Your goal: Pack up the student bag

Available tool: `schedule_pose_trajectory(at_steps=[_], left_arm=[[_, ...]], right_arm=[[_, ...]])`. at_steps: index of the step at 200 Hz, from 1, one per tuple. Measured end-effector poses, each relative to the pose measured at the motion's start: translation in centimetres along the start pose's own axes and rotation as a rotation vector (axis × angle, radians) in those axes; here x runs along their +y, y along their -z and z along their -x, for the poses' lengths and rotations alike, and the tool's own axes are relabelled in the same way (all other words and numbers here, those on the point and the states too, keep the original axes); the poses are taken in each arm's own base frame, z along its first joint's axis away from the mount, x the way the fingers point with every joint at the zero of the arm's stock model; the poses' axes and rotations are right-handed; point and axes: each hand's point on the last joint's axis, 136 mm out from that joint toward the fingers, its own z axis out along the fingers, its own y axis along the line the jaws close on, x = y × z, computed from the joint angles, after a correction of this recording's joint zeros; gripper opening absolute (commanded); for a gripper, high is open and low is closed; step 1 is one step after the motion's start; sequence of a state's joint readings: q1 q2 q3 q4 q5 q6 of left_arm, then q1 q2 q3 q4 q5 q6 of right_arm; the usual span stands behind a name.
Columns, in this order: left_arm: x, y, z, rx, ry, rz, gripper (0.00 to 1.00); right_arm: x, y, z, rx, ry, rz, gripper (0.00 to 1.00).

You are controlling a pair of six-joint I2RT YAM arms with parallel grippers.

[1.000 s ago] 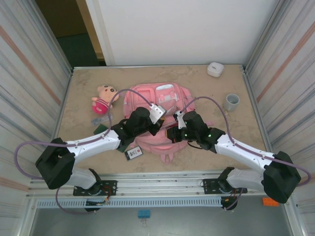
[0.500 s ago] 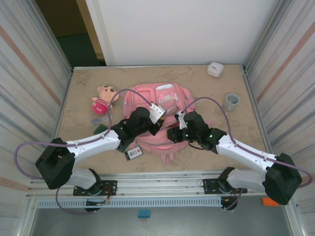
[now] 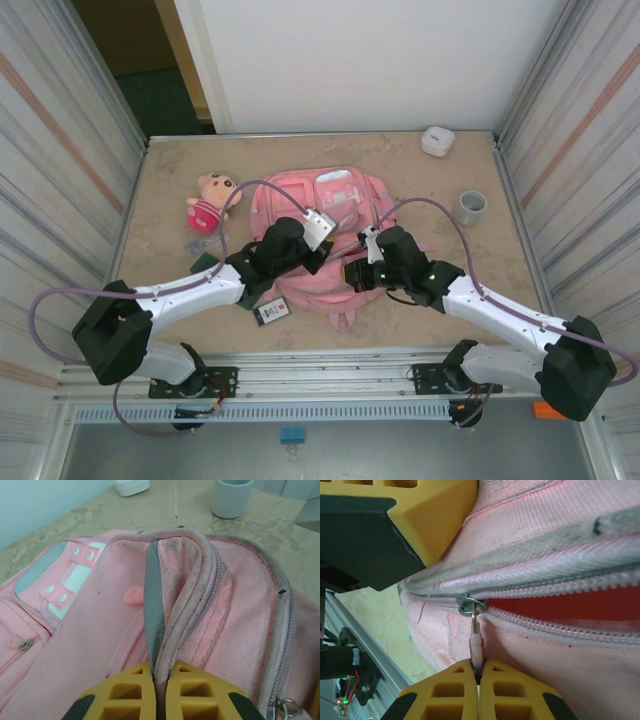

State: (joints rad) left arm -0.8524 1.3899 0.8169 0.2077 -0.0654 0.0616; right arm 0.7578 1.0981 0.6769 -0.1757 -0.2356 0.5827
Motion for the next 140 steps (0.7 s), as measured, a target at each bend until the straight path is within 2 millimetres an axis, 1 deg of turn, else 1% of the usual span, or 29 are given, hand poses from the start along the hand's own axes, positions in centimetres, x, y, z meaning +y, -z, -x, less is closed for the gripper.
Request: schedule_pose_trajectory(at_steps=[22, 40, 55, 72, 89, 120, 140], left_arm=[[0.1, 0.0, 0.1, -0.005, 0.013, 0.005, 0.0], [0.1, 0.0, 0.2, -0.006, 0.023, 0.004, 0.0], [0.1, 0.0, 0.1, -0.006, 0.034, 0.003, 0.0], [0.0, -0.2, 0.1, -0.003, 0.041, -0.002, 0.0], [-0.1, -0.2, 0.1, -0.003, 0.041, -0.004, 0.0], [0.0, -0.2, 0.3, -0.012, 0.037, 0.0, 0.0], [0.1, -0.2, 0.6, -0.025, 0.032, 0.0, 0.0]], right_arm=[[0.9, 0.0, 0.0, -0.007, 0.018, 0.023, 0.0], [2.2, -0.3, -0.2, -0.01, 0.044, 0.058, 0.0], [3.0, -1.3, -0.8, 0.004, 0.063, 0.075, 0.0], [3.5, -2.5, -1.7, 0.043, 0.077, 0.077, 0.0], [3.7, -3.3, -2.1, 0.057, 0.081, 0.082, 0.0], [4.0, -3.0, -1.7, 0.04, 0.079, 0.093, 0.32], [4.3, -1.5, -0.4, -0.008, 0.046, 0.122, 0.5]])
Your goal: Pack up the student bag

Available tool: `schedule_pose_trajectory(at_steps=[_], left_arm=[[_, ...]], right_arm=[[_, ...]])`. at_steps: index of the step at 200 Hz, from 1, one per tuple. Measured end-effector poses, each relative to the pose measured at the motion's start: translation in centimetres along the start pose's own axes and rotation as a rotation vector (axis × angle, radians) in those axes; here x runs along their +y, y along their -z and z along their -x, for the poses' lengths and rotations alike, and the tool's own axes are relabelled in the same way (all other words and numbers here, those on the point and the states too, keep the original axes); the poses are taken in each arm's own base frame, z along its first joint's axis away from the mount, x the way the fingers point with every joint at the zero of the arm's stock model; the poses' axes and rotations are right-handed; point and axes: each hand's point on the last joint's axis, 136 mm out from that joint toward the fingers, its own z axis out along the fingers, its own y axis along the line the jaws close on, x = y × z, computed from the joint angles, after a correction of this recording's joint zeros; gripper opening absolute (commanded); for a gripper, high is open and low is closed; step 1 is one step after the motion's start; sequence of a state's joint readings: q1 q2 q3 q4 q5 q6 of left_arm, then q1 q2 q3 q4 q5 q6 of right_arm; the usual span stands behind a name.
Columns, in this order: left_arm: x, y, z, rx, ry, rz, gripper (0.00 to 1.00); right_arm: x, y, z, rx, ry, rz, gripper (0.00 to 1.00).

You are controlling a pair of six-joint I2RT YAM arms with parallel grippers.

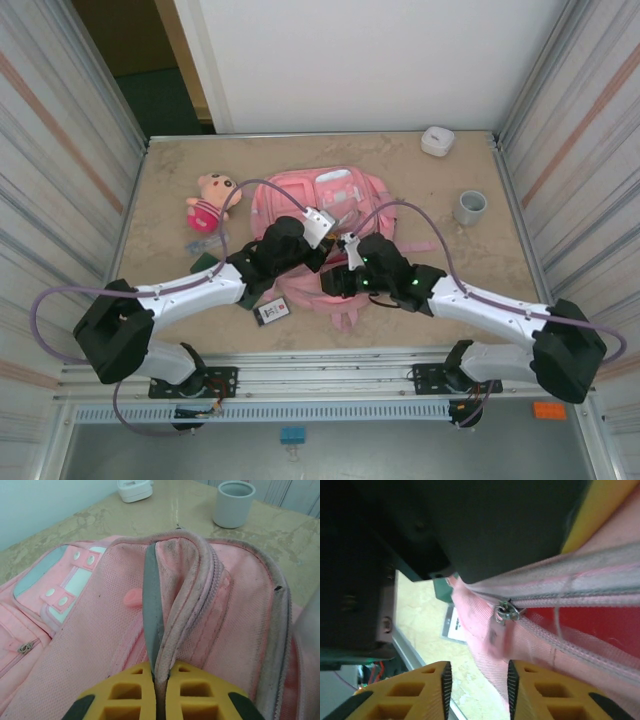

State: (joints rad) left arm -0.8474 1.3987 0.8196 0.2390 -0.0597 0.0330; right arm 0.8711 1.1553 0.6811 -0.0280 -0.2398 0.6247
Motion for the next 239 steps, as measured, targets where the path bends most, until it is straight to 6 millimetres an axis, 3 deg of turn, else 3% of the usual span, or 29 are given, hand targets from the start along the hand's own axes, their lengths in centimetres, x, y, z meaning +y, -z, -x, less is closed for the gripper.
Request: schedule_pose_trajectory(at_steps=[17, 47, 108, 138, 151, 162, 174, 200, 220, 239], left_arm=[[0.1, 0.2, -0.1, -0.01, -0.004, -0.012, 0.0], [0.2, 0.6, -0.2, -0.03, -0.018, -0.059, 0.0], [-0.9, 1.2, -0.4, -0.056, -0.062, -0.193, 0.0], [-2.3, 1.5, -0.8, -0.049, -0.091, -0.279, 0.0], [-2.4, 1.6, -0.9, -0.045, -0.09, -0.289, 0.09], [-2.4, 1.7, -0.9, -0.042, -0.083, -0.286, 0.2], [-2.2, 2.0, -0.7, -0.041, -0.053, -0.278, 0.3], [-1.7, 4.0, 1.7, -0.06, 0.019, -0.235, 0.42], [-1.6, 6.2, 3.5, -0.075, 0.09, -0.198, 0.47], [-1.7, 7.9, 3.2, -0.048, 0.18, -0.165, 0.48]], right_arm=[[-0.7, 2.1, 1.8, -0.079, -0.082, 0.01, 0.66], [-2.9, 5.2, 4.4, -0.211, -0.245, 0.017, 0.68], [-4.6, 5.3, 5.9, -0.269, -0.502, 0.046, 0.68], [-5.2, 3.8, 6.3, -0.26, -0.562, 0.054, 0.34], [-5.4, 3.4, 6.1, -0.246, -0.58, 0.052, 0.17], [-5.4, 3.2, 6.0, -0.241, -0.601, 0.057, 0.08], [-5.2, 3.2, 6.2, -0.243, -0.604, 0.066, 0.05], [-5.5, 3.2, 6.0, -0.241, -0.602, 0.05, 0.03], [-5.8, 3.2, 5.6, -0.232, -0.599, 0.031, 0.03], [-5.8, 3.2, 5.6, -0.228, -0.585, 0.018, 0.03]])
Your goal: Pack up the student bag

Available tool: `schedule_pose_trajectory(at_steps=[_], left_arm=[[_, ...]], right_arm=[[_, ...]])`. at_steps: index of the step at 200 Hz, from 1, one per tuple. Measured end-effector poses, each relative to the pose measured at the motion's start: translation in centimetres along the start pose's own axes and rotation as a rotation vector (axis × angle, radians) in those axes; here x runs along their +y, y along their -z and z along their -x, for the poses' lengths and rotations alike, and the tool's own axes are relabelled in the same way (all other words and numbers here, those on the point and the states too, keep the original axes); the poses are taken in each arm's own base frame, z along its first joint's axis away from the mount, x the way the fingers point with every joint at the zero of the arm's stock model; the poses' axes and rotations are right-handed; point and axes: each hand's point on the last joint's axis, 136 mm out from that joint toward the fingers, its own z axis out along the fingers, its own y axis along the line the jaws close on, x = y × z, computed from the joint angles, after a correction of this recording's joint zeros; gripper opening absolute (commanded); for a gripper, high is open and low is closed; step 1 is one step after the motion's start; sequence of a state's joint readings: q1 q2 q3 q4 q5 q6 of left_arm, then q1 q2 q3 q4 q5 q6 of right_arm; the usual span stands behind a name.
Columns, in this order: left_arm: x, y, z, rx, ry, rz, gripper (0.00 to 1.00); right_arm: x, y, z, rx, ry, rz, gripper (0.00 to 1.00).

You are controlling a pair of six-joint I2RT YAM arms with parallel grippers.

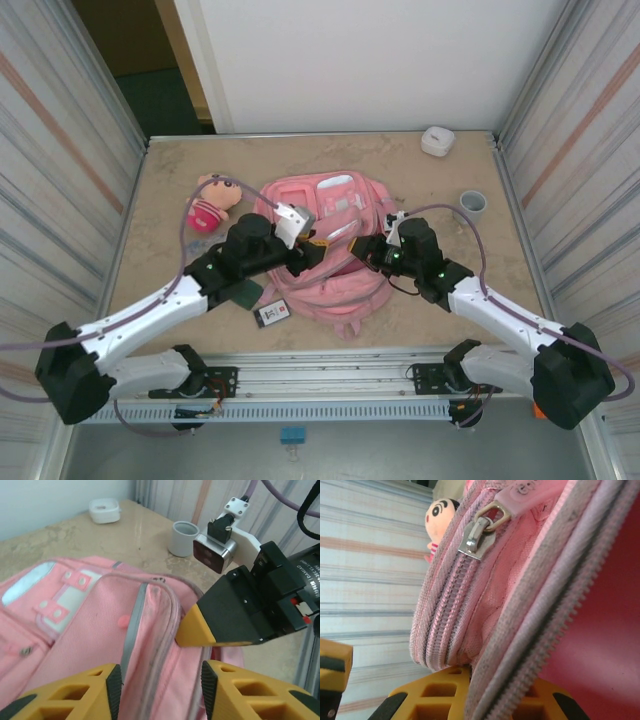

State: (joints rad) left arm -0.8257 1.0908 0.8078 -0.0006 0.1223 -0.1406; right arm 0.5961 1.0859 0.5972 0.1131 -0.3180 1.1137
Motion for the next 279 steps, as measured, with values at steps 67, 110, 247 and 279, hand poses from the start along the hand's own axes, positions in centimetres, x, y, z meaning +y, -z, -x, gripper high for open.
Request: schedule_pose_trajectory(at_steps=[67, 110, 247, 279], left_arm=[[-1.2, 0.4, -10.9, 0.238, 0.317, 0.108, 0.49], [-1.2, -1.2, -12.9, 0.31, 0.381, 0.142, 0.49], [-3.6, 0.5, -10.6, 0.237, 0.471, 0.137, 0.53], [-3.2, 1.0, -11.1, 0.246, 0.524, 0.171, 0.52]], right_arm=[[0.5, -0.1, -0.5, 0.011, 0.039, -0.003, 0.03], [0.8, -0.2, -0.7, 0.016, 0.066, -0.019, 0.03], [1.5, -0.2, -0.3, 0.007, 0.077, -0.015, 0.0], [1.6, -0.2, -0.3, 0.007, 0.077, -0.013, 0.0]])
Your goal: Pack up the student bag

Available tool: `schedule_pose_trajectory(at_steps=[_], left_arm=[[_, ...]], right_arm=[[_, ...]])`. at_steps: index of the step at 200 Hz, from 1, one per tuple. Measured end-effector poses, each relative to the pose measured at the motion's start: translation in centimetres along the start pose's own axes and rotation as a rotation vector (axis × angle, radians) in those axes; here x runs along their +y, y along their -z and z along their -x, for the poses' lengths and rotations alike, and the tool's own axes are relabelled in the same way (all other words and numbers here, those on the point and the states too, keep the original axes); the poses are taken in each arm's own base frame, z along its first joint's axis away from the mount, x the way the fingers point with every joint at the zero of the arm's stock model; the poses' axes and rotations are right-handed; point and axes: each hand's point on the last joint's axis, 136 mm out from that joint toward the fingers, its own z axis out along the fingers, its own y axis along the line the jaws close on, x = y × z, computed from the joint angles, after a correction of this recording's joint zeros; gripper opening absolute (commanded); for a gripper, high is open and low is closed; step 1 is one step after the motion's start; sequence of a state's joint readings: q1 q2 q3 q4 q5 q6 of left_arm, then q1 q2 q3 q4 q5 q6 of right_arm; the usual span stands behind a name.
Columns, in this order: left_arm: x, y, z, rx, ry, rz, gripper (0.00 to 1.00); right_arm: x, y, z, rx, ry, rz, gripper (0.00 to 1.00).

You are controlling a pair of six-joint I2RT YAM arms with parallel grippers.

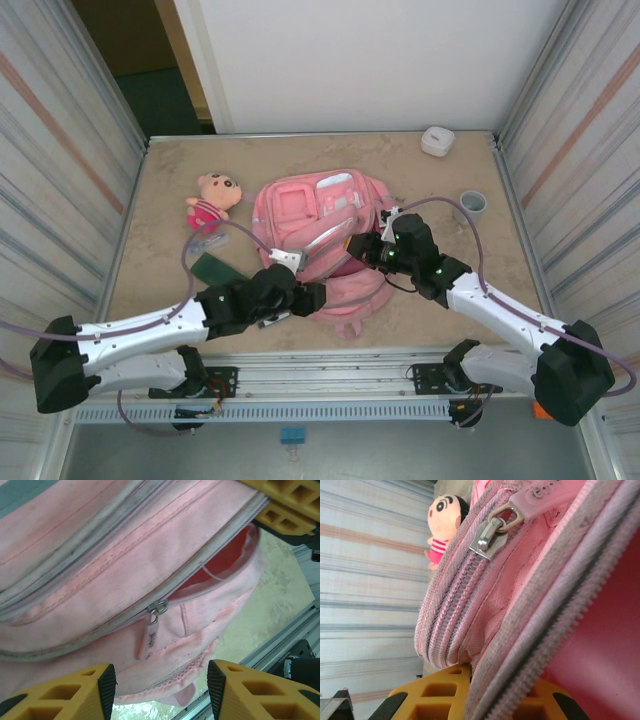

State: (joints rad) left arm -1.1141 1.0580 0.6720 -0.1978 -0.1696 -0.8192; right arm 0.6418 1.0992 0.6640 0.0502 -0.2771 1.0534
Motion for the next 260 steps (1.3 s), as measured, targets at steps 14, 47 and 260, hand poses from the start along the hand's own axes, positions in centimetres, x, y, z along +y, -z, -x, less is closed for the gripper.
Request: schedule_pose_trajectory(at_steps=[14, 47, 260], left_arm=[[0.2, -0.2, -0.2, 0.008, 0.004, 0.009, 0.52], [0.9, -1.2, -1.1, 0.042, -0.003, 0.045, 0.48], [2.5, -1.2, 1.3, -0.045, 0.039, 0.056, 0.0]], right_arm=[[0.0, 0.0, 0.0, 0.0, 0.0, 0.001, 0.01], [0.2, 0.0, 0.0, 0.003, 0.0, 0.005, 0.0], [0.2, 2.2, 2.2, 0.014, -0.015, 0.011, 0.0]])
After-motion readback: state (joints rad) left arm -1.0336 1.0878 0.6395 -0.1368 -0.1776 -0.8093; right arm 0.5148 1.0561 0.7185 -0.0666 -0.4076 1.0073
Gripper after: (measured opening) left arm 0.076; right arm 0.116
